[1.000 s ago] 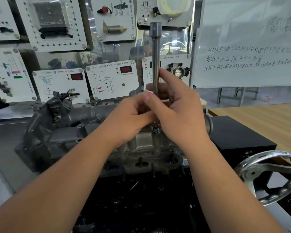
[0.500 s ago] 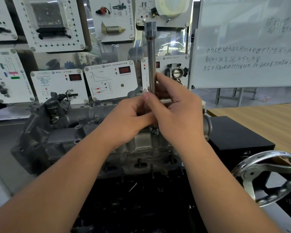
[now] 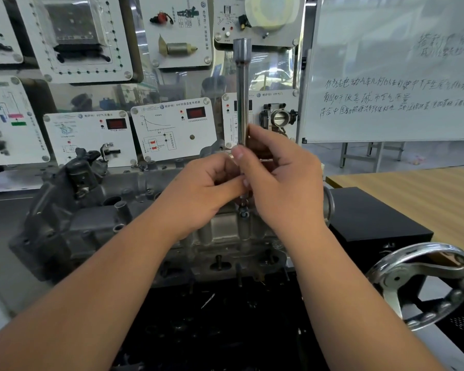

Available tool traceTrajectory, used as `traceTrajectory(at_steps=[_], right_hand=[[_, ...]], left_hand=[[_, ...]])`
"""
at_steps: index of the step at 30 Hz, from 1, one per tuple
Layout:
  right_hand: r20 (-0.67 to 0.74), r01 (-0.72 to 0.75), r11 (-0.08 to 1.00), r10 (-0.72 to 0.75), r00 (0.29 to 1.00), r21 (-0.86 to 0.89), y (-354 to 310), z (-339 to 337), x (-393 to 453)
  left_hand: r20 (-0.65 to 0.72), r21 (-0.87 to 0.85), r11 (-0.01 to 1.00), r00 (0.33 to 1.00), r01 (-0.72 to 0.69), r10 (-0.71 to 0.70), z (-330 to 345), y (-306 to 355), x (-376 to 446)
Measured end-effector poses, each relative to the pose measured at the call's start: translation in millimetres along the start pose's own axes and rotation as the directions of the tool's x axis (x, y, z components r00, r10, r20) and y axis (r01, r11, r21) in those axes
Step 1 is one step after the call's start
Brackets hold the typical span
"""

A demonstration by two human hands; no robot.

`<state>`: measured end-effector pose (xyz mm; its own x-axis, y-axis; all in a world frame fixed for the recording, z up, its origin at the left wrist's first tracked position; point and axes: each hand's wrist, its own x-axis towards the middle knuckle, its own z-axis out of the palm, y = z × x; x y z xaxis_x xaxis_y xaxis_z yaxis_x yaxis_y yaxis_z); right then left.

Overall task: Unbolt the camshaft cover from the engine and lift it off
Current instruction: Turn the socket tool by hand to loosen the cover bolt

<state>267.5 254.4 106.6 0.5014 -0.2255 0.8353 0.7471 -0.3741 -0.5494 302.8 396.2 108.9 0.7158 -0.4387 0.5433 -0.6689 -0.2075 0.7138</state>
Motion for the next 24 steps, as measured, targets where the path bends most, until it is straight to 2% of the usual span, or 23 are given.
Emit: traceTrajectory(at_steps=[6, 11, 14, 16, 20, 24], right_hand=[[0.079, -0.008, 1.000, 0.006, 0.997, 0.028, -2, -5, 1], [0.075, -0.037, 0.996, 0.031, 0.997, 0.078, -9, -6, 1], [0.038, -0.009, 1.000, 0.009, 0.999, 0.014, -11, -7, 2], [0.066, 0.017, 1.000, -0.015, 0.998, -0.020, -10, -8, 3], [0.117, 0.012, 1.000, -0.015, 0.993, 0.027, -10, -5, 1], [0.112, -0.006, 0.999, 0.002, 0.994, 0.042, -10, -3, 1]], left_hand=[[0.048, 0.019, 1.000, 0.999, 0.024, -0.025, -5, 1, -2], [0.048, 0.076, 0.997, 0.999, -0.007, 0.003, -3, 4, -2], [0.024, 0.103, 0.995, 1.000, -0.008, 0.005, -1, 5, -3], [0.031, 0.107, 0.994, 0.999, 0.007, -0.010, -2, 6, -3], [0.046, 0.106, 0.993, 0.997, 0.055, -0.060, -4, 5, -4], [0.036, 0.154, 0.988, 0.999, 0.030, -0.036, -3, 7, -3]])
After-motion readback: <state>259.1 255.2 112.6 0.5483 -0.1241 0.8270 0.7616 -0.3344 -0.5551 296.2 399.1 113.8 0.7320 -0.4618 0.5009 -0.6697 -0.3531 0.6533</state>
